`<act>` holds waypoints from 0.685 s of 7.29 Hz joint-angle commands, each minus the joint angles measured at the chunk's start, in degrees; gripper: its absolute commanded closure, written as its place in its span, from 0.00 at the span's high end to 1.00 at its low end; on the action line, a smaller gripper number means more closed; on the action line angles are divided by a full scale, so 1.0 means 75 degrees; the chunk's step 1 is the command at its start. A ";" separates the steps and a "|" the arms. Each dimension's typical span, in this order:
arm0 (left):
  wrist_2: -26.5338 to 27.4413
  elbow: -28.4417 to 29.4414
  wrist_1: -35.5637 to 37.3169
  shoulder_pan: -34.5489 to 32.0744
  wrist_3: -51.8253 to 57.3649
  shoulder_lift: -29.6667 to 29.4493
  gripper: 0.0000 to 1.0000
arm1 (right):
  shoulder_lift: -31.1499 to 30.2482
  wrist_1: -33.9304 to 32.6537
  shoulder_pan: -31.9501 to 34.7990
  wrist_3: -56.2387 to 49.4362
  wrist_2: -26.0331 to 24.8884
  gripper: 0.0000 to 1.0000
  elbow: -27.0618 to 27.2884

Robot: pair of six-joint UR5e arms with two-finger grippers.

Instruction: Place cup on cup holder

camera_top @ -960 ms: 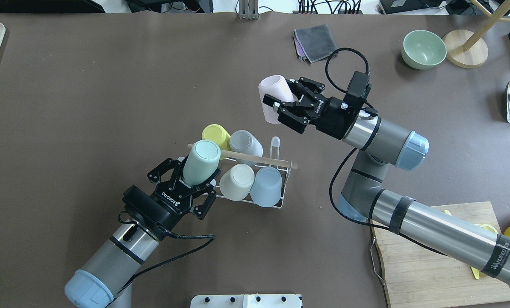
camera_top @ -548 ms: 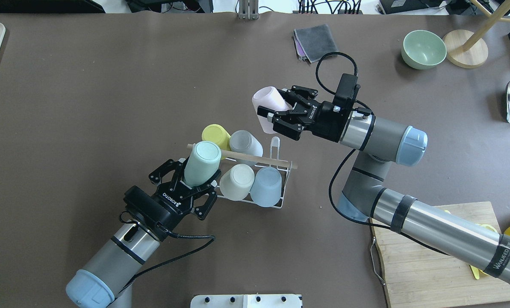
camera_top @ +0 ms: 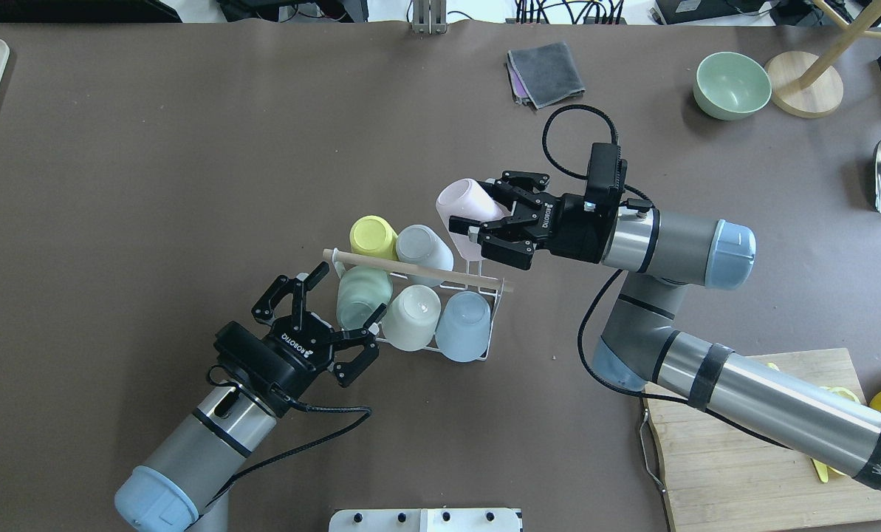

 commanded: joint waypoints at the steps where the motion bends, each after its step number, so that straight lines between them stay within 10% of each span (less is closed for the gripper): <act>1: 0.0042 -0.0109 -0.0001 -0.0012 -0.0004 0.0008 0.98 | -0.0020 -0.0001 0.0074 -0.0006 0.0064 0.00 0.0018; 3: 0.0054 -0.1158 0.0196 -0.0105 0.0124 0.0334 0.98 | 0.0027 -0.0001 0.0226 0.0006 0.0041 0.00 -0.0041; 5: -0.0027 -0.2996 0.2703 -0.0525 -0.0003 0.1118 0.98 | 0.0074 -0.0001 0.0227 0.0006 0.0017 0.00 -0.0099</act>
